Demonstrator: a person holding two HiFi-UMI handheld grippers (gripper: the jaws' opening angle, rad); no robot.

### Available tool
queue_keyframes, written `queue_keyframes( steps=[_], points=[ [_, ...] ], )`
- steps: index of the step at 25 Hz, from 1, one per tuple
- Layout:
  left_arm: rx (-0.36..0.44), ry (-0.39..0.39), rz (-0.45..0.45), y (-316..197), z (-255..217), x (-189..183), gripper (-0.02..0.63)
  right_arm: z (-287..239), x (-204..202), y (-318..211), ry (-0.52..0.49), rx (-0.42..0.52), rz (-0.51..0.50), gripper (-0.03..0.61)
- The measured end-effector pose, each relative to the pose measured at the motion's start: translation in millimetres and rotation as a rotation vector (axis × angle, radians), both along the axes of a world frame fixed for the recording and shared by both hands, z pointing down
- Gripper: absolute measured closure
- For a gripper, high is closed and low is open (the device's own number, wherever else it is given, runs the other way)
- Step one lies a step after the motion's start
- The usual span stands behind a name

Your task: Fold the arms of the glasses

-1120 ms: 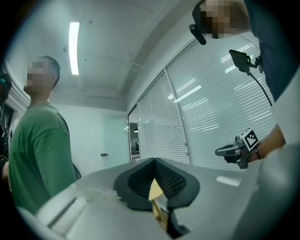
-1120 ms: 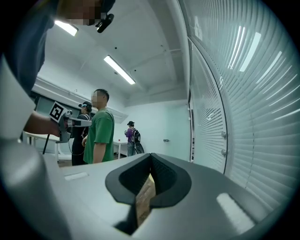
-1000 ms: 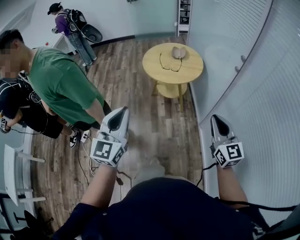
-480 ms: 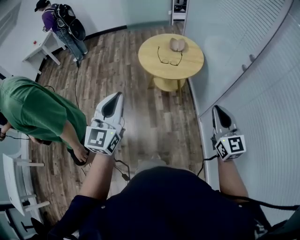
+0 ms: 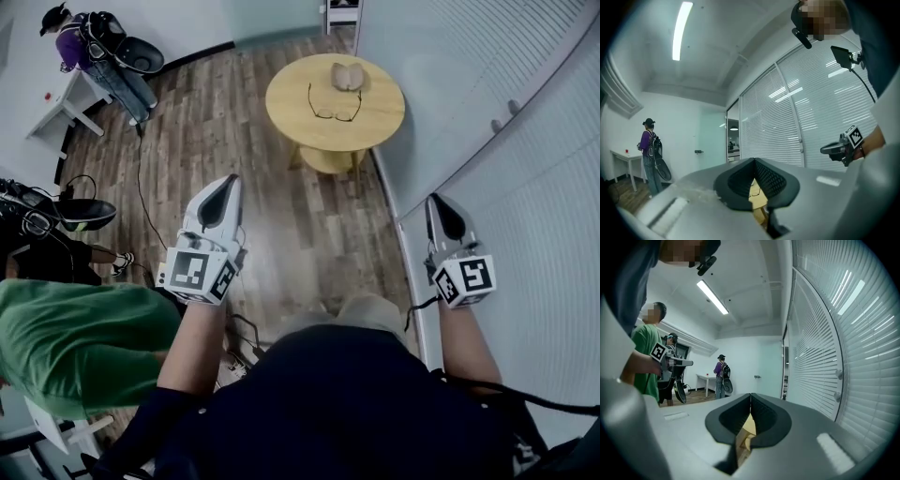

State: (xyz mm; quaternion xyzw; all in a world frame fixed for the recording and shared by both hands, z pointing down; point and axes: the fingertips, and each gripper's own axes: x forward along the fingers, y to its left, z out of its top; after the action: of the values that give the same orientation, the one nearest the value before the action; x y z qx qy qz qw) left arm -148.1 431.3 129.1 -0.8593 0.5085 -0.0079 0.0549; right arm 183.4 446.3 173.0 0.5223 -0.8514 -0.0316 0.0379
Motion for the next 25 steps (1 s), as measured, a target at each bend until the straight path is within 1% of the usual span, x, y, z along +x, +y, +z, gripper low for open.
queue_keyframes(
  steps=[4,8,12,16,19,25],
  points=[
    [-0.017,0.003,0.013,-18.2,6.8,2.1,0.612,4.7,-2.8,-14.3,-0.005,-0.013,0.003,0.571],
    [-0.037,0.007,0.014,-43.5,10.7,5.4,0.612,12.7,-2.6,-41.0,0.014,-0.04,0.001,0.571],
    [-0.032,0.007,0.001,-74.5,4.7,10.0,0.612,12.0,0.5,-80.3,0.01,-0.039,-0.006,0.571],
    [-0.023,-0.012,-0.012,-105.7,-3.5,11.5,0.613,4.5,-4.7,-122.3,-0.001,-0.028,-0.026,0.571],
    [-0.029,-0.004,-0.032,-130.4,-4.2,13.8,0.612,3.3,-5.4,-152.0,-0.008,-0.032,-0.046,0.571],
    [-0.026,-0.023,-0.068,-171.2,-10.1,23.4,0.612,1.5,3.9,-203.3,-0.029,-0.03,-0.072,0.571]
  ],
)
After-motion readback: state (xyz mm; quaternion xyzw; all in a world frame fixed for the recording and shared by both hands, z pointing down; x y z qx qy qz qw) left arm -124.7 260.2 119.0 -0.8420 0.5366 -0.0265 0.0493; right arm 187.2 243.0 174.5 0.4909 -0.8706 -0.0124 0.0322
